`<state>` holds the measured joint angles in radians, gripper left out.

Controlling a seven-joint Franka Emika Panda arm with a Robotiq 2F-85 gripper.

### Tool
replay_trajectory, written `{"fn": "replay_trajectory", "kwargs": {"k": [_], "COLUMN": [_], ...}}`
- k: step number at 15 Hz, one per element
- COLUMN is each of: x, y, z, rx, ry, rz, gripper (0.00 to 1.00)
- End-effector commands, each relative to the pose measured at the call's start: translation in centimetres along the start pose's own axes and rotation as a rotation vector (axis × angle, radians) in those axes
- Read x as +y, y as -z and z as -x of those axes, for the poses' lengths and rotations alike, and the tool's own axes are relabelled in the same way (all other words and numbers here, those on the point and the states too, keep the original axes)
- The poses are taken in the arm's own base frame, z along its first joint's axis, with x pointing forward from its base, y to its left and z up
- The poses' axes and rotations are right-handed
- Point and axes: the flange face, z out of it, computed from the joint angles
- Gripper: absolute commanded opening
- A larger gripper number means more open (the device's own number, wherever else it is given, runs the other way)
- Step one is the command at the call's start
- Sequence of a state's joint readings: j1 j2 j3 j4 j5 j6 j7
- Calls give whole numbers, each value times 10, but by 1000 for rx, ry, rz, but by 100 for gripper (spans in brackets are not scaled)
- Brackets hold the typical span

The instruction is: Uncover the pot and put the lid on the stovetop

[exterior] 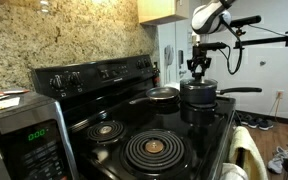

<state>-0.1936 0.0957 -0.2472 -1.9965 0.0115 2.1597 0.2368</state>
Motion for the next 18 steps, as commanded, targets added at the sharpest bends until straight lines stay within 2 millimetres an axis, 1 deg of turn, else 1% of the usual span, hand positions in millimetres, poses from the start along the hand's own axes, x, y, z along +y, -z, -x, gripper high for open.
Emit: {"fn": "replay_trajectory", "kwargs": {"k": [1,8,10,11,12,13,14,16,18], "x": [-4,-18,-28,-38,-49,-35,-41,-41,-37], "y": [35,68,78,81,83,65,66,61,57], "z": [8,14,16,18,21,15,17,17,15], "rx": [-4,3,35,48,58,30,31,22,15], "ry": [49,105,141,176,215,148,159,159,150], "rz": [-18,-31,-46,-55,-68,-38,-40,-36,-32], "gripper": [34,34,34,34,34,34,59,59,59]}}
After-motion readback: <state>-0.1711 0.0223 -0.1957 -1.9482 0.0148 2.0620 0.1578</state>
